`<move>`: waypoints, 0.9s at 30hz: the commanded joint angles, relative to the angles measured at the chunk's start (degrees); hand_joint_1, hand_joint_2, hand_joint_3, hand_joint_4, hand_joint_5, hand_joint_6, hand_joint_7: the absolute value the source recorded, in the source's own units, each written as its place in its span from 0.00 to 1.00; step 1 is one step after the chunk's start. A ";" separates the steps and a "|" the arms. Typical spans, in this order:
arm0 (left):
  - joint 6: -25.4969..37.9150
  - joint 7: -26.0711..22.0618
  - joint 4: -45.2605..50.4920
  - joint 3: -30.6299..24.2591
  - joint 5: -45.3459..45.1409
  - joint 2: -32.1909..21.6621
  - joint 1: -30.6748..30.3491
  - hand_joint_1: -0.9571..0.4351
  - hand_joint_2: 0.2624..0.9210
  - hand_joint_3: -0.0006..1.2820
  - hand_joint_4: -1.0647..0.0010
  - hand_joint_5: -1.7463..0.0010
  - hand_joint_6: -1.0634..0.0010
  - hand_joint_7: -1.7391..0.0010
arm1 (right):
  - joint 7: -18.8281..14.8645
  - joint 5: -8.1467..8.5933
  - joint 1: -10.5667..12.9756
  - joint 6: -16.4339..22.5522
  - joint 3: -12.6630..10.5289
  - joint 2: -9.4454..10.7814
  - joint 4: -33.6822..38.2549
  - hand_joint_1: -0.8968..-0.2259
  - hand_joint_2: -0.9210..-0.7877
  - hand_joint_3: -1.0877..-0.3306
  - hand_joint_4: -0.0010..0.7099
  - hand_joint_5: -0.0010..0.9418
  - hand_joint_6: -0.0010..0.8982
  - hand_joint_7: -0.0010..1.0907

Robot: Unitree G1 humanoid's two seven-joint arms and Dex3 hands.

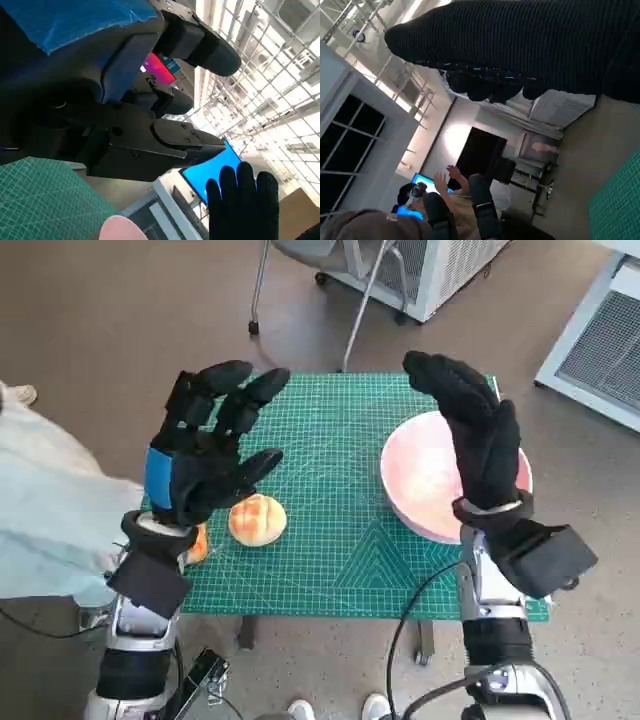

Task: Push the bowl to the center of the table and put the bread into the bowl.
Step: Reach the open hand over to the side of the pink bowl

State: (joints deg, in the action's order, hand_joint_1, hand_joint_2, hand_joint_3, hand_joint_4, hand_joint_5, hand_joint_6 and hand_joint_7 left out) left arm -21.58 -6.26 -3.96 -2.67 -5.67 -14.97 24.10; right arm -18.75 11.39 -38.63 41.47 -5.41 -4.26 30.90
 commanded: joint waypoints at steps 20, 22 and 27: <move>0.88 -0.55 2.32 -0.24 1.22 0.01 -1.31 0.55 1.00 0.13 0.70 0.75 0.79 0.53 | 0.16 -0.66 2.84 -2.21 0.57 -0.59 -2.50 0.44 0.00 0.42 0.55 0.00 0.04 0.70; 1.00 -0.53 2.53 -0.24 1.20 0.02 -1.44 0.55 1.00 0.13 0.70 0.75 0.79 0.53 | 0.12 -0.58 3.03 -2.21 0.27 -1.03 -2.59 0.44 0.00 0.42 0.55 0.00 0.04 0.70; 1.56 -0.55 3.30 -0.25 1.26 0.05 -1.80 0.55 1.00 0.13 0.70 0.75 0.79 0.53 | -0.97 1.30 3.07 -1.58 -2.15 -3.53 -1.26 0.45 0.00 0.41 0.54 0.00 0.02 0.72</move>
State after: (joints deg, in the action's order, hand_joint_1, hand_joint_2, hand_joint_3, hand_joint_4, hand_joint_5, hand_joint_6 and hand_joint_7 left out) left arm -20.65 -6.79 -1.70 -2.73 -4.70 -14.98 23.18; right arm -18.89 11.36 -36.95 40.13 -5.86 -5.69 28.42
